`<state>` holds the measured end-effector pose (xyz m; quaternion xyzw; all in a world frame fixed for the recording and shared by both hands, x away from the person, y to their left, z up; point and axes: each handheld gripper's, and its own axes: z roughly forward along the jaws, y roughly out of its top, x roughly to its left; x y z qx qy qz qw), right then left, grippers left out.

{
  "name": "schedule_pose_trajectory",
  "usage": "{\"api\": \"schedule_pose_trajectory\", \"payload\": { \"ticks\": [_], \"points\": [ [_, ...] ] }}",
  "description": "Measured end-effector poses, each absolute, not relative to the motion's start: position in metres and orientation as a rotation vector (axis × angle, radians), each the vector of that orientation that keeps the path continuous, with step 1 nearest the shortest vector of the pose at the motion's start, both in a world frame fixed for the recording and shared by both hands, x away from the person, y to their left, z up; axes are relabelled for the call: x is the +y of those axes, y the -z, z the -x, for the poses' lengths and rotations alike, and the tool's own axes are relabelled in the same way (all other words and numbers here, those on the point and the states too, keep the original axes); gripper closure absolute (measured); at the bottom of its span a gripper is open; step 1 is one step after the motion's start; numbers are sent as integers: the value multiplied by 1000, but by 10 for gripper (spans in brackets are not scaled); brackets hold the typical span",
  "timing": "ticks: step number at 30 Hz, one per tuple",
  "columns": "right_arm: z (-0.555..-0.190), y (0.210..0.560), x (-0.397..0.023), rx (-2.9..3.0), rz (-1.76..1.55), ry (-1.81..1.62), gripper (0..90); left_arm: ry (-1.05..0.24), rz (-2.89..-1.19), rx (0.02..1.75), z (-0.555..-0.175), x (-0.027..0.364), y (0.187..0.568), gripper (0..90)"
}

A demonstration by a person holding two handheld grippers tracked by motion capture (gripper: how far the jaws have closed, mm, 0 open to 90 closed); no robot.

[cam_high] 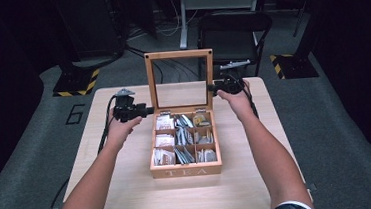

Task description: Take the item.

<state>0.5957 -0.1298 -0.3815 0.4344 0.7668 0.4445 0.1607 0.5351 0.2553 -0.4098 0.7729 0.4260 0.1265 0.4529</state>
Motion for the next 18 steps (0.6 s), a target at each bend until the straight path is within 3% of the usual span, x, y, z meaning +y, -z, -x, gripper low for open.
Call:
{"api": "schedule_pose_trajectory", "payload": {
  "ticks": [18],
  "points": [
    [-541, 374, -137, 2195, -1142, -1215, 424, -345, -1880, 1083, -512, 264, 406, 485]
  ]
}}
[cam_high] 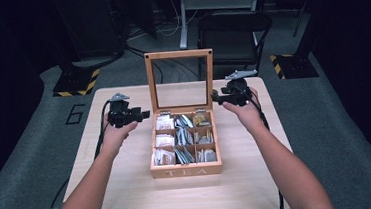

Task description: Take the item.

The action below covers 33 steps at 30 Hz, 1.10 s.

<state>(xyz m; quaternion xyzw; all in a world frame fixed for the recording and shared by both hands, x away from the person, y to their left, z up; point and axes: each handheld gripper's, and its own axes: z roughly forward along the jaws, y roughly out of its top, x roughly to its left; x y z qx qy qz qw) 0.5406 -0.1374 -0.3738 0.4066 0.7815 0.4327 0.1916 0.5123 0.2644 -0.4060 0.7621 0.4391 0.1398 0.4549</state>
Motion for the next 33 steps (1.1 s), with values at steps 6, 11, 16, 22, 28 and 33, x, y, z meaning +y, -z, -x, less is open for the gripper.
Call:
{"api": "schedule_pose_trajectory", "payload": {
  "ticks": [6, 11, 16, 22, 28, 33],
  "points": [
    [-522, 370, -138, 2208, -1059, -1212, 448, -357, -1906, 1068, -503, 261, 403, 486],
    [-506, 373, -136, 2261, -1000, -1194, 456, -369, -1919, 1035, -494, 257, 399, 486],
    [-487, 380, -130, 2268, -977, -1198, 483, -357, -1922, 1031, -485, 255, 400, 486],
    [-464, 387, -124, 2260, -1010, -1230, 467, -358, -1926, 1039, -474, 258, 404, 489],
    [-441, 396, -117, 2275, -1004, -1247, 541, -367, -1909, 1062, -465, 261, 405, 478],
    [-426, 407, -108, 2325, -959, -1225, 611, -332, -1885, 1045, -456, 263, 407, 471]
  ]
}}
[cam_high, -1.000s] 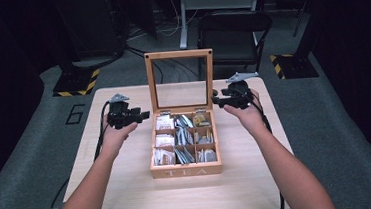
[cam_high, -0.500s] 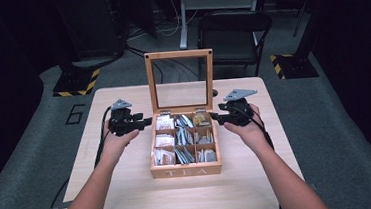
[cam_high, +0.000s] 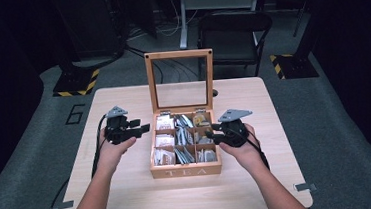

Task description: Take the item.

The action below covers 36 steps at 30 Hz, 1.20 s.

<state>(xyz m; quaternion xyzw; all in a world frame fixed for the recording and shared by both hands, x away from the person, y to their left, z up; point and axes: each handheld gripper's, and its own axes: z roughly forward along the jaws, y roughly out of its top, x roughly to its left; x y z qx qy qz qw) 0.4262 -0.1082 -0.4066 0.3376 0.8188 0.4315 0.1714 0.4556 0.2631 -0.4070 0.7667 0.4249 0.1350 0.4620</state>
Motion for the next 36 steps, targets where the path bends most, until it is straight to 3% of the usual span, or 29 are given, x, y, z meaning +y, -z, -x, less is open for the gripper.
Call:
{"api": "schedule_pose_trajectory", "payload": {
  "ticks": [36],
  "points": [
    [-399, 448, -52, 2509, -878, -1271, 716, -343, -1861, 1095, -441, 278, 416, 453]
  ]
}}
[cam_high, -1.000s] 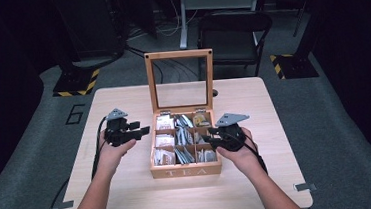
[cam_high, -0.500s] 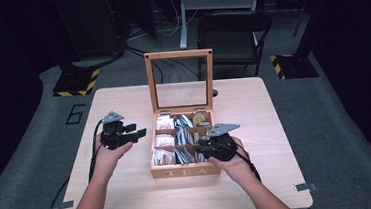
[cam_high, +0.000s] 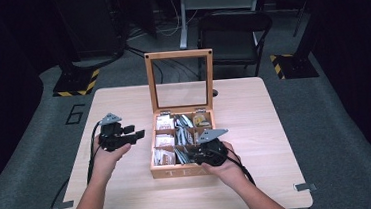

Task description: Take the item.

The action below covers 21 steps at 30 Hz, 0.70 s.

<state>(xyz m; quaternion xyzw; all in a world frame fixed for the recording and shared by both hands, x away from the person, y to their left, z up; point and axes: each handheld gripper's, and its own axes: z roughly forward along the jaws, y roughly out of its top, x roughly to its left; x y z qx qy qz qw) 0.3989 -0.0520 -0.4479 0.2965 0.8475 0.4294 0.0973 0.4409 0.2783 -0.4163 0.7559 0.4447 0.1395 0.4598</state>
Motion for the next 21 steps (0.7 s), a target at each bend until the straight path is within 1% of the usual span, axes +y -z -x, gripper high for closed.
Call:
{"api": "schedule_pose_trajectory", "payload": {
  "ticks": [3, 7, 21],
  "points": [
    [-400, 450, -51, 2511, -878, -1265, 734, -343, -1868, 1085, -441, 278, 416, 453],
    [-403, 455, -48, 2516, -890, -1258, 785, -344, -1859, 1088, -440, 278, 415, 453],
    [-408, 464, -35, 2533, -870, -1189, 800, -345, -1845, 1083, -438, 282, 413, 453]
  ]
}}
